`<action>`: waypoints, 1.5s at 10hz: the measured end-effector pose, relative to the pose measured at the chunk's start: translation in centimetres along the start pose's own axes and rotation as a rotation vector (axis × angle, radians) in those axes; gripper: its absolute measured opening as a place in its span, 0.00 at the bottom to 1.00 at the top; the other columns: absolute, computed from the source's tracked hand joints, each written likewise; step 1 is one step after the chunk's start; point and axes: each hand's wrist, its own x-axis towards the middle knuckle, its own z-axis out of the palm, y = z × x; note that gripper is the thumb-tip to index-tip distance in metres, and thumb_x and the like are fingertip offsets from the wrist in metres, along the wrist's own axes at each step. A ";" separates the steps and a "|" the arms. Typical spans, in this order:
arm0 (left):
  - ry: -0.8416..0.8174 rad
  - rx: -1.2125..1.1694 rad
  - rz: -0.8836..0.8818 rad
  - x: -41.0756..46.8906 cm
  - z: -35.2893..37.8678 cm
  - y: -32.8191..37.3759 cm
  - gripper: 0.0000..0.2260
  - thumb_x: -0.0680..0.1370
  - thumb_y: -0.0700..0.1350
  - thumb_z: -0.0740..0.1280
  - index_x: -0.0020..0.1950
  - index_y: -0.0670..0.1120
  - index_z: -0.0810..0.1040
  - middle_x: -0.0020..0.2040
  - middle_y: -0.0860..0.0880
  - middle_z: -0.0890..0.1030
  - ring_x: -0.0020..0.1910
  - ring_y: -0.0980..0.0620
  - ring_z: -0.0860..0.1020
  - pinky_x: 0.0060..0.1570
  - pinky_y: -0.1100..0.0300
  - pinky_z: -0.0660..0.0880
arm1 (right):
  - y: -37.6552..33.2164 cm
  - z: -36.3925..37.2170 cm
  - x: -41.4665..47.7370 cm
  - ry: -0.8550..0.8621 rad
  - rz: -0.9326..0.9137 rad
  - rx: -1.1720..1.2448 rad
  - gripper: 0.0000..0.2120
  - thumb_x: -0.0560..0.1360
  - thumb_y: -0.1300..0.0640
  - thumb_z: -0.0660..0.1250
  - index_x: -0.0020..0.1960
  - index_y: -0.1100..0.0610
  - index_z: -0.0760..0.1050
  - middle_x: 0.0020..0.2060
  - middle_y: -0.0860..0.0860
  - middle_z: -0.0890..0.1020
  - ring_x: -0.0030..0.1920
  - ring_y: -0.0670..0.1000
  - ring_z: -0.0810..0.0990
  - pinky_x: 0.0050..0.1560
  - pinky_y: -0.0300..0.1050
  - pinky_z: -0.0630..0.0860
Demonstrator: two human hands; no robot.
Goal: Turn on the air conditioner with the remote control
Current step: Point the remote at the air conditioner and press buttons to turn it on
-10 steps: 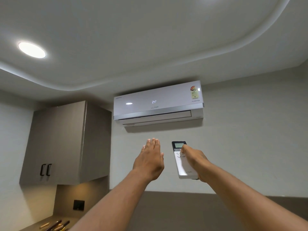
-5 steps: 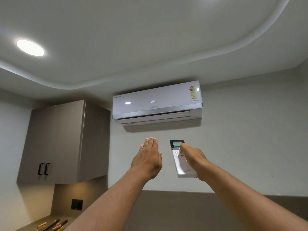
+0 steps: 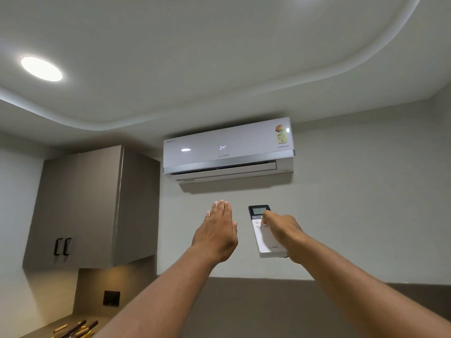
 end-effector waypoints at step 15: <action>-0.017 0.004 0.001 -0.4 0.2 0.4 0.26 0.82 0.51 0.47 0.78 0.44 0.45 0.80 0.46 0.47 0.78 0.49 0.44 0.73 0.56 0.43 | 0.0 -1.0 0.2 0.000 -0.036 -0.011 0.07 0.70 0.54 0.64 0.39 0.58 0.75 0.33 0.55 0.80 0.31 0.56 0.78 0.31 0.40 0.71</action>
